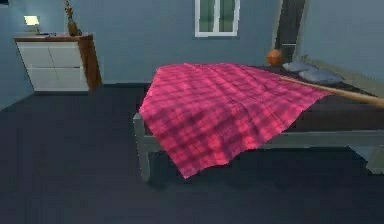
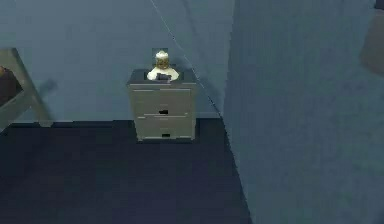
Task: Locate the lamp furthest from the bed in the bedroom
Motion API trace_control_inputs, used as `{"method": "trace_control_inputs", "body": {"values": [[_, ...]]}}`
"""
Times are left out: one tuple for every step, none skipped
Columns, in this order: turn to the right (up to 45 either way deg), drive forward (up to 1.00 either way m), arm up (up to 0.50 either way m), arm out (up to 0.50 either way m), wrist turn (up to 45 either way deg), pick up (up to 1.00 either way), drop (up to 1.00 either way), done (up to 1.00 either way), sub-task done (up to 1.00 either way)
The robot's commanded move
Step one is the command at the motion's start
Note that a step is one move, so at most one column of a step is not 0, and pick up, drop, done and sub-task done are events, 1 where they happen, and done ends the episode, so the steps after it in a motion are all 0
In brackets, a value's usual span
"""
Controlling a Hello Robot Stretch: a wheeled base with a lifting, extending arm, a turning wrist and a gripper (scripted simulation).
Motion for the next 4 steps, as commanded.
{"method": "trace_control_inputs", "body": {"values": [[0.0,0.75,0.0,0.0,0.0,0.0,0.0,0.0,0.0],[45.0,0.0,0.0,0.0,0.0,0.0,0.0,0.0,0.0],[45.0,0.0,0.0,0.0,0.0,0.0,0.0,0.0,0.0],[6.0,0.0,0.0,0.0,0.0,0.0,0.0,0.0,0.0]]}}
